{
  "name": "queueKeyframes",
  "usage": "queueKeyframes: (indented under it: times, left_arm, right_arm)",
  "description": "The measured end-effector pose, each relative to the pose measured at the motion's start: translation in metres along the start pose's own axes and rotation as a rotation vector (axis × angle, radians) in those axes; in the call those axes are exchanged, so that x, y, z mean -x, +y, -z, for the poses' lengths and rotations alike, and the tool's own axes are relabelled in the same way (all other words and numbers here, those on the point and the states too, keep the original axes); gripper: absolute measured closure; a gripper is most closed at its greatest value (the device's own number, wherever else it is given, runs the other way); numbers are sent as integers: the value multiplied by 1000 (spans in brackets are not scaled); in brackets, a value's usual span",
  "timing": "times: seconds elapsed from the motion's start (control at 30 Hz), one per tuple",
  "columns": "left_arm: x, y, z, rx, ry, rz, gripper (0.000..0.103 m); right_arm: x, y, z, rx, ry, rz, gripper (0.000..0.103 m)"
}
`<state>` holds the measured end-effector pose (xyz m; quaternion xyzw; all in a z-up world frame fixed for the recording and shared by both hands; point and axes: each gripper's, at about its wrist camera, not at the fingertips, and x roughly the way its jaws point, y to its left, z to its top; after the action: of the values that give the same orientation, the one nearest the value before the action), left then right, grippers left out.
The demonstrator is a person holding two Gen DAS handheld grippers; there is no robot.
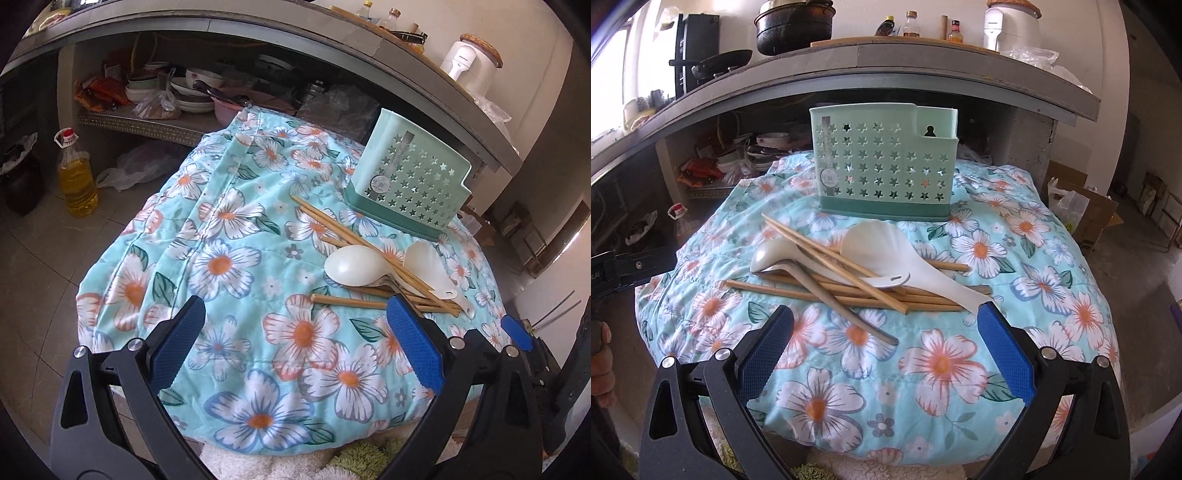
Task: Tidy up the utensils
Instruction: 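Move the left tool down to the metal spoon and close on it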
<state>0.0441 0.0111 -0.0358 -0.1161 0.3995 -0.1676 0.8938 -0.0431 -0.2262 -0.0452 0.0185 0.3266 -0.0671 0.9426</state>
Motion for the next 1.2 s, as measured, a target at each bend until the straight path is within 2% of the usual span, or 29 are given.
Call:
queueKeyframes:
  times: [0.1, 0.23, 0.3, 0.4, 0.6, 0.8, 1.0, 1.2]
  left_arm:
    - [-7, -7, -6, -48, -6, 4, 8]
    - [-19, -29, -12, -207, -22, -17, 9]
    - [-31, -42, -12, -317, -9, -37, 29]
    - [-52, -52, -11, -410, 45, -53, 45]
    - [-81, -66, 0, -579, 142, -66, 56]
    - [-82, -72, -3, -624, 130, -55, 79]
    - [-80, -75, -15, -600, 94, -37, 85]
    - [-78, -73, -32, -540, 58, 12, 85]
  right_arm:
    - [-4, 2, 0, 14, 4, -22, 6]
    - [-9, 0, -1, 16, 14, -44, 6]
    - [-12, -2, -2, 10, 24, -53, 7]
    - [-19, -4, -2, -1, 46, -66, 12]
    - [-26, -9, -3, -22, 68, -72, 14]
    - [-30, -10, -4, -27, 78, -80, 14]
    - [-32, -10, -4, -27, 86, -83, 14]
    - [-35, -12, -5, -39, 97, -81, 14]
